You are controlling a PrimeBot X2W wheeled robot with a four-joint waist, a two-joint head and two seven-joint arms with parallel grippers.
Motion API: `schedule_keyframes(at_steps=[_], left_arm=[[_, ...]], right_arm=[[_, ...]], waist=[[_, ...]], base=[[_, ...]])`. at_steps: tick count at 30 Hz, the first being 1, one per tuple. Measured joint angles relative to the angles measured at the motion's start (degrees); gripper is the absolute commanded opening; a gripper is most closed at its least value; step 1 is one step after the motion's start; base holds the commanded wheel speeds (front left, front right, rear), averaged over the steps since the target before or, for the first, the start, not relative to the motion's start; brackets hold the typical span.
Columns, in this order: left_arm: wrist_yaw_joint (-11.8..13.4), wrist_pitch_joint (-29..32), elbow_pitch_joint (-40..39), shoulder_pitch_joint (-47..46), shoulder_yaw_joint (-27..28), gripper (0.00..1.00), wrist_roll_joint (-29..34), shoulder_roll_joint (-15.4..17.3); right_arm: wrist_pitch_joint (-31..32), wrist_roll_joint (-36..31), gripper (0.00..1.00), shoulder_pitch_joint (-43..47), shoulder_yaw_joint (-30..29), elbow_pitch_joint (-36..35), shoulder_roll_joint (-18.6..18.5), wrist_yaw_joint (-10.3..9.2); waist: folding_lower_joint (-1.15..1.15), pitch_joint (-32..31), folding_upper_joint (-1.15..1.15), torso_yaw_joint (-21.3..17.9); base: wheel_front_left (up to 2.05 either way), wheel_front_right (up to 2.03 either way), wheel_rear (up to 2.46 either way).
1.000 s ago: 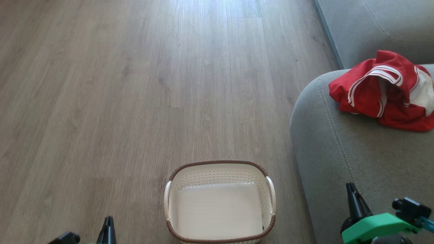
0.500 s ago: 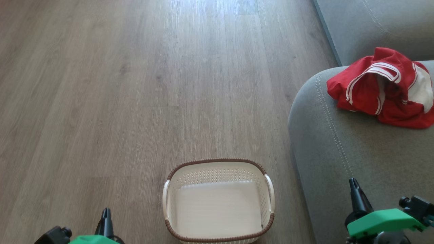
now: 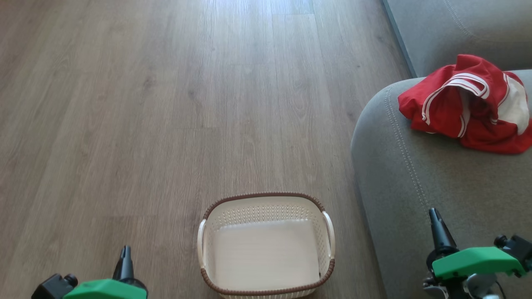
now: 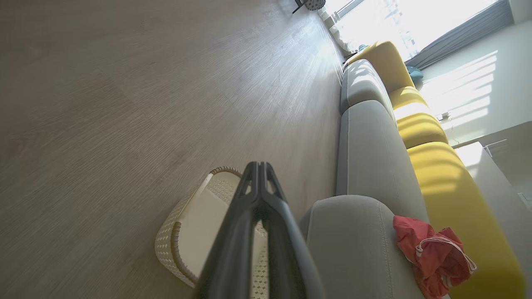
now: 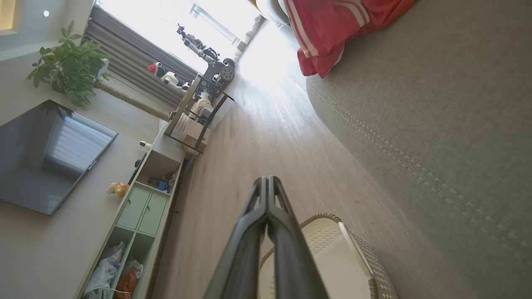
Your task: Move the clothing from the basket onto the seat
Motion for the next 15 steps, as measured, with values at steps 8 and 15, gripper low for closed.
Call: schedule_keyframes(at_steps=[8,15], left_arm=[[-1.59,1.18,-0.37,-0.56,2.35,0.00,-3.68,-1.09],[-2.78,2.47,-0.71,-1.43,4.77,0.00,-7.38,-2.19]], right_arm=[[0.90,5.27,0.00,-0.44,-0.13,-0.25,-0.01,0.00],[2.11,10.72,0.00,-1.87,-0.29,-0.42,-0.02,0.00]], waist=[[0.00,0.29,0.00,-0.30],[0.00,0.58,0.00,-0.61]], base=[[0.00,0.00,0.00],[0.00,0.00,0.00]])
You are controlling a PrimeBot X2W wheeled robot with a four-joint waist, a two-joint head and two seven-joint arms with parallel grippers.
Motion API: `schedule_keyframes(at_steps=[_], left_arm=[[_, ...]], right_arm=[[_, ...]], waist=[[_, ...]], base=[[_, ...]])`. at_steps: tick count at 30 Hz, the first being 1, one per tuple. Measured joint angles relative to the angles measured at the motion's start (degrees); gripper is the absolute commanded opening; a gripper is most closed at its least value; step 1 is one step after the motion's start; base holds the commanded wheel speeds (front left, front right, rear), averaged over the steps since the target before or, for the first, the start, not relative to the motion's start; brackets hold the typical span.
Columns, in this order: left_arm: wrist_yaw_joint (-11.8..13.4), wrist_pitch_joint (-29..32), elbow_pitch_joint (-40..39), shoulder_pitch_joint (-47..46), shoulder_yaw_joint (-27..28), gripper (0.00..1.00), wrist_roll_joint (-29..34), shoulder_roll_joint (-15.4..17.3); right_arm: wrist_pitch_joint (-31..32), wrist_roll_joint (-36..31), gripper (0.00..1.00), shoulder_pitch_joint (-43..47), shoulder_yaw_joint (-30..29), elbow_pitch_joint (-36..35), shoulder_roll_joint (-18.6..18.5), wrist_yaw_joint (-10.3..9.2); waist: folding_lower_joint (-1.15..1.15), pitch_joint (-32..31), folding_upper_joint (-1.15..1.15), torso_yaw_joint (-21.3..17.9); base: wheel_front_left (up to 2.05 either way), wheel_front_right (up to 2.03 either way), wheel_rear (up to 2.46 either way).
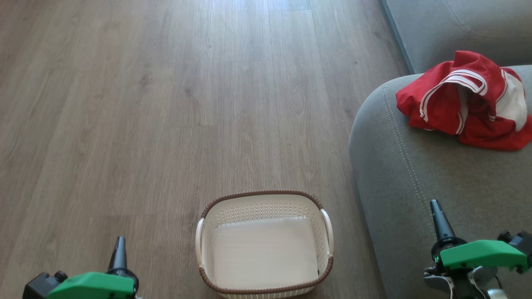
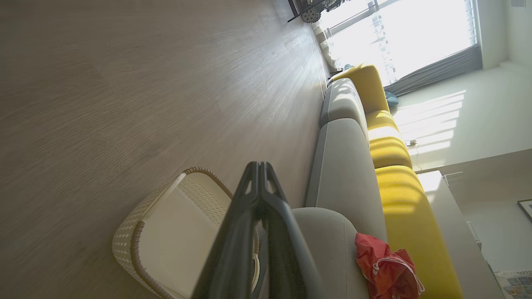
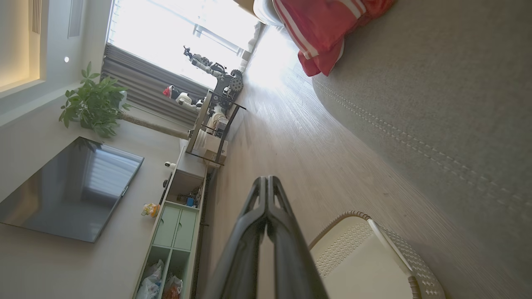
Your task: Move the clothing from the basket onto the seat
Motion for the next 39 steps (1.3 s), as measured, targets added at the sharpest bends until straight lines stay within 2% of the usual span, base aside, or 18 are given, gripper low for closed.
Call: schedule_keyframes(at_steps=[39], left_arm=[[-7.09,5.99,-1.82,-2.64,10.84,0.00,-17.52,-4.56]], right_arm=[[4.23,25.84,0.00,-4.10,-0.14,-0.68,-1.09,0.00]], waist=[[0.00,1.38,0.00,-1.46]], base=[[0.00,0.00,0.00]])
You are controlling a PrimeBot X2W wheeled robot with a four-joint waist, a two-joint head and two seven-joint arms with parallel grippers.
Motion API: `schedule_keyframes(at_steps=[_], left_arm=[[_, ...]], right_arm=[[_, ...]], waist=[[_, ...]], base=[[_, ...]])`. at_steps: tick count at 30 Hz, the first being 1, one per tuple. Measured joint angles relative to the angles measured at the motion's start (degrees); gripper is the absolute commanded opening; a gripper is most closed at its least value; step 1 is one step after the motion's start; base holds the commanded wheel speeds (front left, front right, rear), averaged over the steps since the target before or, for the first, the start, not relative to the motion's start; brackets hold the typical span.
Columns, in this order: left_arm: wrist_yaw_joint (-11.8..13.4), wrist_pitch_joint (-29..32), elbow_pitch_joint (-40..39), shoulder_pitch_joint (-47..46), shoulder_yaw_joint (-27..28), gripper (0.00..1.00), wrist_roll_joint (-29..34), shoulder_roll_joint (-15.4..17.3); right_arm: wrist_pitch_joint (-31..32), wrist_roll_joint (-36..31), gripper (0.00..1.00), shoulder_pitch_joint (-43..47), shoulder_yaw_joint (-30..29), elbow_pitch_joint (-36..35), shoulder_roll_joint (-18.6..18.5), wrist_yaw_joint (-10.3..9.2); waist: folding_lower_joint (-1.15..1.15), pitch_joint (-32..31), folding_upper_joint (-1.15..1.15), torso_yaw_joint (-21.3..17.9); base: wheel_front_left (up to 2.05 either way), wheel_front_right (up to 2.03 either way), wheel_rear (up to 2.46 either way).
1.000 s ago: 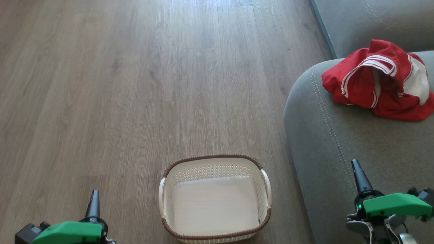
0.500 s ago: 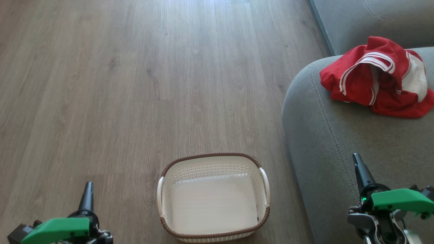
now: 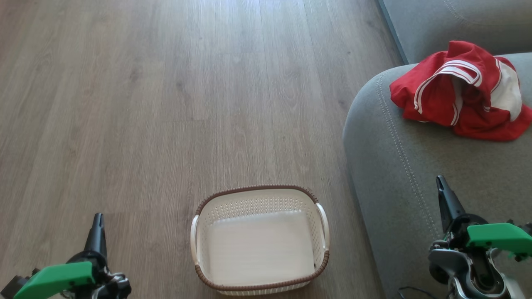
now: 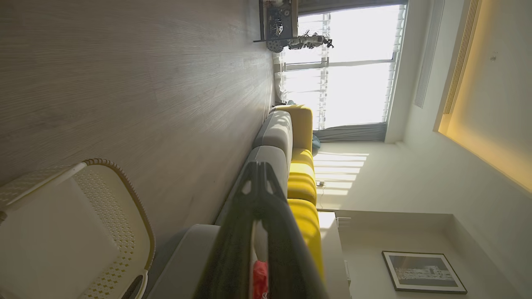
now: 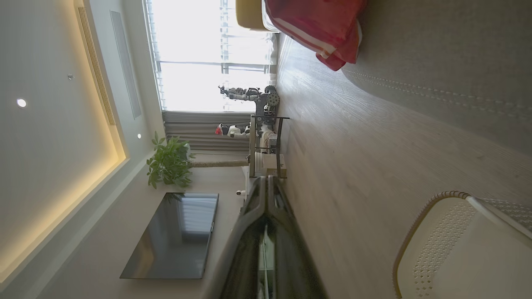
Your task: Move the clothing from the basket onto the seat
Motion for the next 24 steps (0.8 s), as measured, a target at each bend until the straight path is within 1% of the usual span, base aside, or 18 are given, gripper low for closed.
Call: schedule_keyframes(at_steps=[3,5,24], left_arm=[[-0.83,0.25,-0.05,-0.01,0.81,0.00,-1.52,-0.25],[-0.91,0.55,-0.13,-0.07,1.00,0.00,-2.19,-0.46],[-0.93,0.56,-0.21,-0.10,1.33,0.00,-2.18,-0.74]], right_arm=[[0.09,2.19,0.00,-0.01,0.00,-0.13,-0.26,0.00],[0.46,3.10,0.00,-0.02,0.01,-0.13,-0.31,0.00],[0.45,3.77,0.00,-0.03,0.52,-0.15,-0.59,0.00]], waist=[[0.00,0.11,0.00,-0.12],[0.00,0.14,0.00,-0.14],[0.00,0.13,0.00,-0.14]], base=[[0.00,0.00,0.00],[0.00,0.00,0.00],[0.00,0.00,0.00]])
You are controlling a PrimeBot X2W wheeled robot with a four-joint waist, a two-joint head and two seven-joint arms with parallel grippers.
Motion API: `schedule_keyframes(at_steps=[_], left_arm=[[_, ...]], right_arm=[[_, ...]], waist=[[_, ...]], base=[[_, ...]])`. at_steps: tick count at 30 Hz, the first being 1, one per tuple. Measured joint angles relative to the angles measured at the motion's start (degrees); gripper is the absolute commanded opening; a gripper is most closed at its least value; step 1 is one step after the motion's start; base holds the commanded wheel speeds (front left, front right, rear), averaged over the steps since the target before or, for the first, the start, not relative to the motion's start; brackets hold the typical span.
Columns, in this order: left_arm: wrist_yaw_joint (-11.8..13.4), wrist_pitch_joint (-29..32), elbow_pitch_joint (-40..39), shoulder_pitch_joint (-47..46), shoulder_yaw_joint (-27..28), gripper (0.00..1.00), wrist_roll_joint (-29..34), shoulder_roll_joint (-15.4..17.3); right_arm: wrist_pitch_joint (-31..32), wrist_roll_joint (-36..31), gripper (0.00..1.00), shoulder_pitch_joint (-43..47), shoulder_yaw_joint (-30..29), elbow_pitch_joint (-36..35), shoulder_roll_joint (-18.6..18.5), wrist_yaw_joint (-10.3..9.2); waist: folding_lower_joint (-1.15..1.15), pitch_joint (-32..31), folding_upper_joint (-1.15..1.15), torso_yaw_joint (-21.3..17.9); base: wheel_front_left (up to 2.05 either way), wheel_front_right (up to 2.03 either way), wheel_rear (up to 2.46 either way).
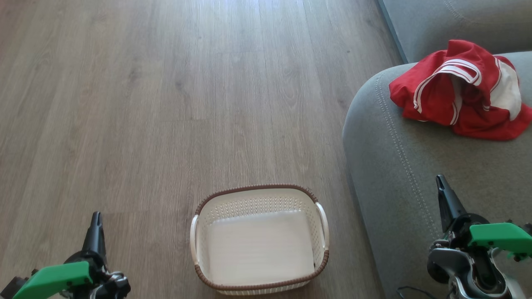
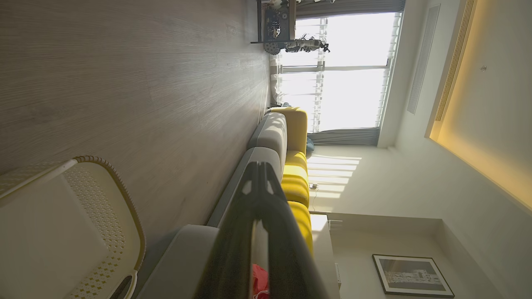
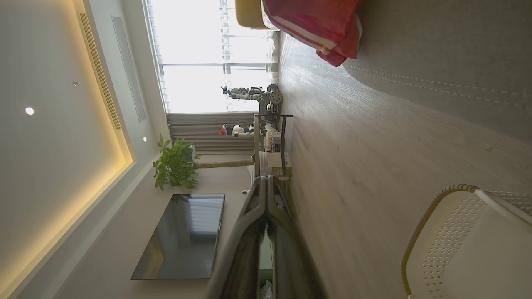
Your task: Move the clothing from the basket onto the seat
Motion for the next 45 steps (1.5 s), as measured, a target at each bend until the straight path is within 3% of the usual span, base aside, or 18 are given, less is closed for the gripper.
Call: schedule_keyframes(at_steps=[45], left_arm=[[0.00,0.05,0.00,-0.01,0.35,0.00,0.00,-0.16]], right_arm=[[-1.97,2.12,0.00,-0.01,2.45,-0.31,-1.82,-0.01]], waist=[[0.00,0.01,0.00,0.01]], base=[[0.00,0.00,0.00]])
